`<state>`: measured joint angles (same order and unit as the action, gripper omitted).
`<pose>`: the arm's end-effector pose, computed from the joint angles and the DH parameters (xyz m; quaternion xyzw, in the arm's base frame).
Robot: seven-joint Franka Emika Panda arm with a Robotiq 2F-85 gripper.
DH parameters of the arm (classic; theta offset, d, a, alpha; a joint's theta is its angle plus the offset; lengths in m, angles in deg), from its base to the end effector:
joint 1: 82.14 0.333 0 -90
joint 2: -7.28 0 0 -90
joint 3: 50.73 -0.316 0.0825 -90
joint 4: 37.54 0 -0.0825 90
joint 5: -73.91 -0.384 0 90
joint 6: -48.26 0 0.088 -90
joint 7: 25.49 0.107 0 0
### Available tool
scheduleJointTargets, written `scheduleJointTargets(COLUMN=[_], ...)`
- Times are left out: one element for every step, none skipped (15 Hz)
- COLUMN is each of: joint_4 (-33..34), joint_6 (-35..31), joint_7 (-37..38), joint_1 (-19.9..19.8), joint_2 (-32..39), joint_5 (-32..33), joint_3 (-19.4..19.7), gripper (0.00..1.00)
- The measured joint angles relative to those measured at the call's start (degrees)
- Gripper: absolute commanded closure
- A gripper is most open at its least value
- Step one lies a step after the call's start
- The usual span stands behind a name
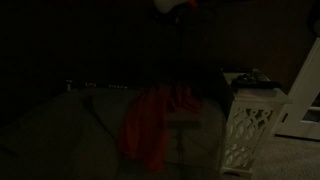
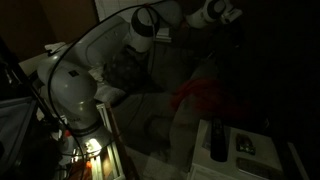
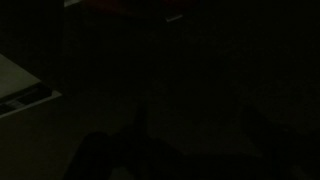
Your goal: Move an object and it was not done smoothly
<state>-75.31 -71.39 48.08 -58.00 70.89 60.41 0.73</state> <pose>0.8197 0.0583 0.4487 0.7650 -0.5337 0.3533 0.0706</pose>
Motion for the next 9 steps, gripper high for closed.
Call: scheduleJointTargets(joint_4=[0.24,0.47,0.61,0.64,0.64,0.64,0.64,0.64,0.64], joint_6=[-0.01,-0.01,-0.01,-0.01,-0.04,-0.36,-0.88,-1.29,-1.47], joint_7=[0.56,1.13,1.62,2.2,2.74,3.27,3.85,4.35,4.69], joint_1=[-0.67,-1.26,-1.72,-2.06,-2.29,-2.44,-2.53,-2.56,-2.56], joint_2=[-0.31,-0.44,-0.46,-0.46,-0.46,-0.43,-0.38,-0.32,-0.25], joint_5=[0.0,0.0,0.0,0.0,0.0,0.0,0.0,0.0,0.0], joint_3=[0.46,0.8,1.04,1.2,1.25,1.31,1.37,1.41,1.44], gripper=[0.0,0.0,0.0,0.0,0.0,0.0,0.0,0.0,0.0])
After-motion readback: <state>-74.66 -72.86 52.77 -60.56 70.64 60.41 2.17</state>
